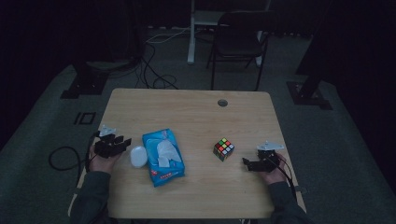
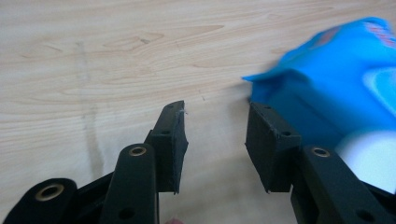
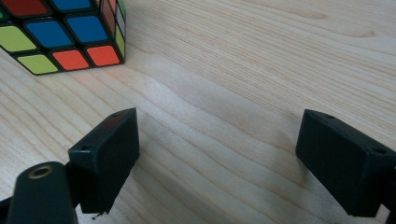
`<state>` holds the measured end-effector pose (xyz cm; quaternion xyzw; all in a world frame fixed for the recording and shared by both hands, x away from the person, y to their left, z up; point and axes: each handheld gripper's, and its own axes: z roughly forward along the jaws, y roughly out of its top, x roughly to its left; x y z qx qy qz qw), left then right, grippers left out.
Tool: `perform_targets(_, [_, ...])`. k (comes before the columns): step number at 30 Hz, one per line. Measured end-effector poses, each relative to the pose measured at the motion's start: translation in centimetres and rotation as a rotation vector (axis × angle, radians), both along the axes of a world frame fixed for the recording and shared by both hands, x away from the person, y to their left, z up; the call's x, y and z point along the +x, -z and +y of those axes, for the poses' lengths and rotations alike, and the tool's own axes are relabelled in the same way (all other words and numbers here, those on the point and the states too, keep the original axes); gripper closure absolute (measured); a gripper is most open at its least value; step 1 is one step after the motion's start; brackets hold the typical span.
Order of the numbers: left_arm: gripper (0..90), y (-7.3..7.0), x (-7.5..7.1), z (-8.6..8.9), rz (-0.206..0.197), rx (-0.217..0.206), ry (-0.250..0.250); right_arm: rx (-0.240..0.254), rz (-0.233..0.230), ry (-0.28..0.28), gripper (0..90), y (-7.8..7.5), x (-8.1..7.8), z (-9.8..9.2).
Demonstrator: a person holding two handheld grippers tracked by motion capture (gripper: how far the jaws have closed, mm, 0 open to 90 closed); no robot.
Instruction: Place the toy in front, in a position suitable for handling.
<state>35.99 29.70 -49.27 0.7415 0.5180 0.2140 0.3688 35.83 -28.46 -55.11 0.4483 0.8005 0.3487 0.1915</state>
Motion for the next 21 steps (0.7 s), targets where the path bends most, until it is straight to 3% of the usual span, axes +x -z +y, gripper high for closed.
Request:
perform_targets(6, [57.9, -2.2, -4.1, -2.2, -0.068, -0.001, 0.074, 0.000, 0.000, 0.000, 13.7, 0.0, 0.0, 0.0])
perform_targets(9, [58.1, -2.5, -5.8, -4.2, -0.081, -0.019, 0.128, 0.000, 0.000, 0.000, 13.7, 0.0, 0.0, 0.0])
perform_targets(12, [58.1, -2.5, -7.3, -6.3, -0.087, -0.005, 0.189, -0.001, 0.000, 0.001, 13.6, 0.0, 0.0, 0.0])
perform_targets(14, [58.1, -2.5, -7.7, -6.9, -0.093, -0.008, 0.207, -0.001, 0.000, 0.001, 13.7, 0.0, 0.0, 0.0])
perform_targets(21, [60.7, -3.2, -8.8, -11.5, -0.111, -0.007, 0.356, -0.001, 0.000, 0.001, 13.7, 0.0, 0.0, 0.0])
